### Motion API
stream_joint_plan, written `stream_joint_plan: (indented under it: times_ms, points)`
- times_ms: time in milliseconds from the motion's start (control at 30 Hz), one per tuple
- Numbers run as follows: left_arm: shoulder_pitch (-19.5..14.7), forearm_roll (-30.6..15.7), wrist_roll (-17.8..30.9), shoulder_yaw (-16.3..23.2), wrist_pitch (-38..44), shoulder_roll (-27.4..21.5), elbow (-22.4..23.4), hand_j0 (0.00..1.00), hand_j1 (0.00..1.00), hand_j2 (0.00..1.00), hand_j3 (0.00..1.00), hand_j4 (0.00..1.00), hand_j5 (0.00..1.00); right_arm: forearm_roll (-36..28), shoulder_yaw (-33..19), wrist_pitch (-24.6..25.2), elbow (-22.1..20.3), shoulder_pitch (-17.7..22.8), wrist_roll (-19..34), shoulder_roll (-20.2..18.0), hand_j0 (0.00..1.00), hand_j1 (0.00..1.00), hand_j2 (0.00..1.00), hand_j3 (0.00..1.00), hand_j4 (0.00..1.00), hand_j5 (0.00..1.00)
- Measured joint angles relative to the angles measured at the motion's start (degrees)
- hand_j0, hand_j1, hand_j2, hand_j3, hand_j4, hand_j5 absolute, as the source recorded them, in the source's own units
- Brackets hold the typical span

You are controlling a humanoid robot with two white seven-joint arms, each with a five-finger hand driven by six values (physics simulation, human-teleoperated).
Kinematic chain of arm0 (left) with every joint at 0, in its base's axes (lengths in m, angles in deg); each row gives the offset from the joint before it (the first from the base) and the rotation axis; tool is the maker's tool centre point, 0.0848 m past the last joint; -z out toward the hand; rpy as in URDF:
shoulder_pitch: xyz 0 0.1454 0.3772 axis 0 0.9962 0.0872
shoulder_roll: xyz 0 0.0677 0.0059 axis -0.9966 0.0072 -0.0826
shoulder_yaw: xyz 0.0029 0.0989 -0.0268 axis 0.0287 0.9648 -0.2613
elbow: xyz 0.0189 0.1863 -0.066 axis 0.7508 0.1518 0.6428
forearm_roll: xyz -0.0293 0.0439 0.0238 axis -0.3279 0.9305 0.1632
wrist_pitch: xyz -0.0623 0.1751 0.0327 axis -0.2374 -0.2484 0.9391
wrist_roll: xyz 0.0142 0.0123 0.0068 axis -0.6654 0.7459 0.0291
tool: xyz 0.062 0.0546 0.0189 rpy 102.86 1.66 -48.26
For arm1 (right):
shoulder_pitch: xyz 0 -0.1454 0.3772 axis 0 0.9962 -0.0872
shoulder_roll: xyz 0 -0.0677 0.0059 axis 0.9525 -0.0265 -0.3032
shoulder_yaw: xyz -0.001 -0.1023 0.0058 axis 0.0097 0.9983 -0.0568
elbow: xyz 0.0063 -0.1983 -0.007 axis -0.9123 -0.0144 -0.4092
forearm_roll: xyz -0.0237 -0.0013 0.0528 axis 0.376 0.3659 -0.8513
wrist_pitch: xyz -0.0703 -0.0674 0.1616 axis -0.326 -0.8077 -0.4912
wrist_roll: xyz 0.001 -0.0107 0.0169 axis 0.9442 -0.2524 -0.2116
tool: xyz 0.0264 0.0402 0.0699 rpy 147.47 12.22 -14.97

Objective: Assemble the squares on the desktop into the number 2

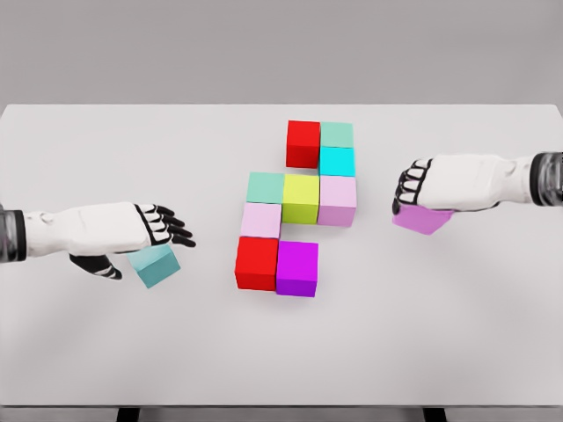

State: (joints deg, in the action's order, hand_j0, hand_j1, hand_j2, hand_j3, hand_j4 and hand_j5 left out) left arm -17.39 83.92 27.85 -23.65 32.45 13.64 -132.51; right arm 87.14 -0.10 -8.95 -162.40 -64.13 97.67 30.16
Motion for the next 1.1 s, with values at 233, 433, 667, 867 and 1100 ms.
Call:
stream_joint_plan:
  times_ms: [233, 433, 667, 867, 1100]
  points:
    - [0.0, 0.11, 0.0, 0.22, 5.52, 0.09, 0.12, 1.0, 1.0, 1.0, 1.0, 1.0, 1.0, -5.41, 0.53, 0.01, -3.2, 1.05, 0.01, -0.86, 0.46, 0.46, 0.46, 0.46, 0.46, 0.46]
    - [0.35, 1.64, 0.0, 0.78, 7.21, 1.03, 0.44, 1.0, 1.0, 1.0, 1.0, 1.0, 1.0, -10.41, 1.31, 0.04, -3.51, 0.88, 0.01, -1.7, 0.48, 0.48, 0.48, 0.48, 0.48, 0.48]
    - [0.35, 3.5, 0.0, 2.24, 7.36, 1.8, 0.49, 1.0, 1.0, 1.0, 1.0, 1.0, 1.0, -12.11, 5.31, 0.02, -3.56, 0.44, 0.02, 0.39, 0.48, 0.48, 0.48, 0.48, 0.48, 0.48]
    - [0.35, 4.39, 0.0, 2.77, 7.44, 2.45, 0.78, 0.98, 0.98, 0.98, 0.98, 0.98, 0.98, -11.0, 7.76, 0.04, -3.53, -1.41, 0.01, 3.57, 0.48, 0.48, 0.48, 0.48, 0.48, 0.48]
    - [0.35, 5.06, 0.0, 2.84, 7.4, 2.97, 1.32, 0.96, 0.96, 0.96, 0.96, 0.96, 0.96, -7.83, 8.84, 0.03, -3.48, -2.29, 0.01, 4.95, 0.48, 0.48, 0.48, 0.48, 0.48, 0.48]
